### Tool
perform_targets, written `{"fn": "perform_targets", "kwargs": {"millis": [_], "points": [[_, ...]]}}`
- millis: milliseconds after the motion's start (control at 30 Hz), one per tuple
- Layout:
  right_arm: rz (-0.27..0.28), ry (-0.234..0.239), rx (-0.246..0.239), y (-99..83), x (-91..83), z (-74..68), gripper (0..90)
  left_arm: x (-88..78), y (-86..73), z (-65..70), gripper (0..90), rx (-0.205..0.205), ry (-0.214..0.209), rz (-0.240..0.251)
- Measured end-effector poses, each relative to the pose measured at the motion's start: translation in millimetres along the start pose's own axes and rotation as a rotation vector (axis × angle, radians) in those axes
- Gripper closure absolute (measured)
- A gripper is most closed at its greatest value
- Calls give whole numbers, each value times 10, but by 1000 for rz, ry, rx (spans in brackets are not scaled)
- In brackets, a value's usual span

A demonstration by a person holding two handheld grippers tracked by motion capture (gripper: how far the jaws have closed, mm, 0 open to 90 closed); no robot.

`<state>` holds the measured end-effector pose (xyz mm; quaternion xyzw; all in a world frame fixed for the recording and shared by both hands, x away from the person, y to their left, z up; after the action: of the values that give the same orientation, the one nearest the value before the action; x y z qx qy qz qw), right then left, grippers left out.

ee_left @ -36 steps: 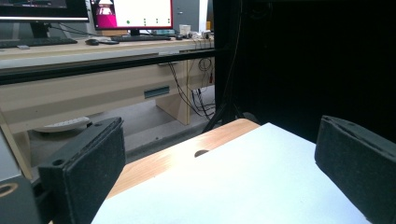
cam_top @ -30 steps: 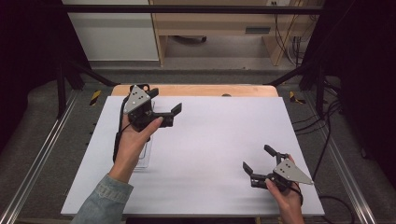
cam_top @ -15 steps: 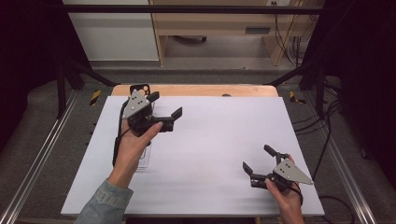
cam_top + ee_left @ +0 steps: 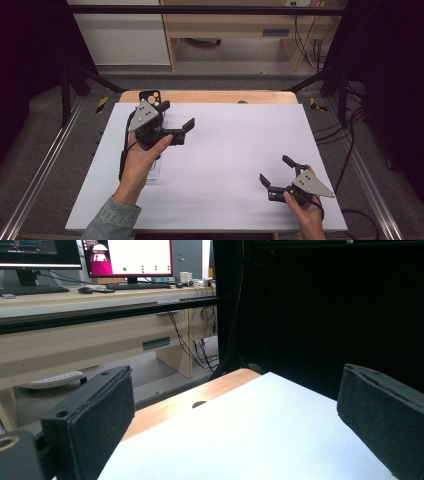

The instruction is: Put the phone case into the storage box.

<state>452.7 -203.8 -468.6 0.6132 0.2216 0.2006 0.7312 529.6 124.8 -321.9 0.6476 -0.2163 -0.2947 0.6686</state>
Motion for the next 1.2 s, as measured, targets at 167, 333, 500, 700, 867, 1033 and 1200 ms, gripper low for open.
{"fn": "perform_targets", "kwargs": {"millis": [167,333,500,700,867,1033,1200], "points": [[0,1,-1,0,2,-4,40,-63,-31,12,16,6,-2,-4],[-2,1,-2,-1,4,-7,39,-116,-64,26,15,10,-4,-7],[-2,0,-4,-1,3,-8,40,-155,-103,27,15,3,-3,-4],[-2,2,-3,0,5,-12,40,-204,-149,14,15,-1,-1,-5],[-2,1,-1,0,4,-11,39,-242,-179,-3,15,-4,1,-5],[-1,1,-2,1,4,-12,39,-273,-189,-8,15,0,0,-5],[-2,2,-2,1,4,-14,39,-325,-219,-19,15,13,9,-10]]}}
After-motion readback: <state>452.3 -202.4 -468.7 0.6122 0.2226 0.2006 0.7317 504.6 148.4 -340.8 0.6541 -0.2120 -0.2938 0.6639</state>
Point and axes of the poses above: each handheld gripper's, and its own axes: x roughly forward along the jaws, y roughly out of its top, z roughly to its right, the point moved 6 cm from there along x, roughly forward along the jaws, and after that the axes turned 4 degrees about -x, right-handed, at the moved point
